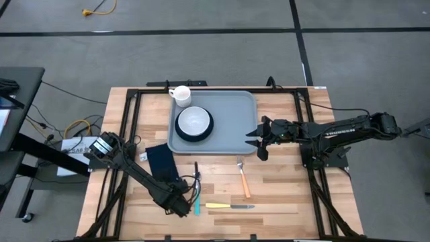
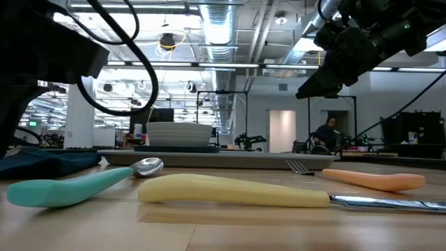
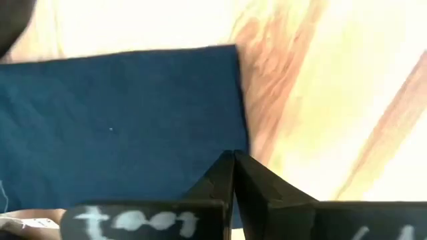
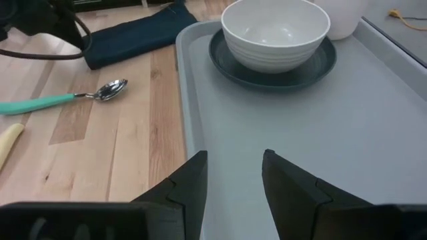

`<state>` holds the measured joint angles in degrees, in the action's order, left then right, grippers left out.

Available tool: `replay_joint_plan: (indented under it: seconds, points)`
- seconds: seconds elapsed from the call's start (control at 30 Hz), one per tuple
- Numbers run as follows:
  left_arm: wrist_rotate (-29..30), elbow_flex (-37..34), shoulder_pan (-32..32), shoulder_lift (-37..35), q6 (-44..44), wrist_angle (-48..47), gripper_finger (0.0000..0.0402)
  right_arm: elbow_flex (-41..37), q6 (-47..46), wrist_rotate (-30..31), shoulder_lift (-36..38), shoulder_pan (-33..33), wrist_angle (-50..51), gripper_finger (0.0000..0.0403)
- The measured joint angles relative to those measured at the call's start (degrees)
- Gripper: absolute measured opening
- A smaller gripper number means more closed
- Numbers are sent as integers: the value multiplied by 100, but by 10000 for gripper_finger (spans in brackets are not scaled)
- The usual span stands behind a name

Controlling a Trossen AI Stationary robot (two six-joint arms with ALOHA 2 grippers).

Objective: Set up tray
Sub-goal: Put the blue napkin on the gray serving tray to the right of the green plate

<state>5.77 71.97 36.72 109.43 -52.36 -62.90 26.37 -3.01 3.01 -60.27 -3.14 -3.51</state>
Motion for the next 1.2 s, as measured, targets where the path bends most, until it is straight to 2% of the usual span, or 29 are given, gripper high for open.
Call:
replay_joint_plan:
  seconds: [0.17, 0.3, 0.47, 0.67, 0.8, 1.07, 1.2]
  points:
    - [-88, 16, 14, -4, -14, -52, 0, 0, 0, -7, 0, 2, 0, 134]
    - [-258, 16, 17, -10, -55, -38, 16, 0, 0, -8, 0, 2, 0, 133]
    - [-437, 19, 22, -22, -66, 96, 63, 0, 0, -11, 0, 2, 2, 133]
    - [-323, 23, 22, -26, -146, 118, 128, -2, 0, -12, 0, 2, 2, 133]
    - [-140, -124, -3, -33, -180, 154, 154, -2, 0, -13, 0, 5, 3, 133]
    - [-579, -1128, -144, -188, -233, 1479, 161, -3, 0, -17, 0, 5, 46, 133]
    - [-694, -1173, -175, -192, -103, 1522, 146, -4, 0, -20, 0, 11, 49, 133]
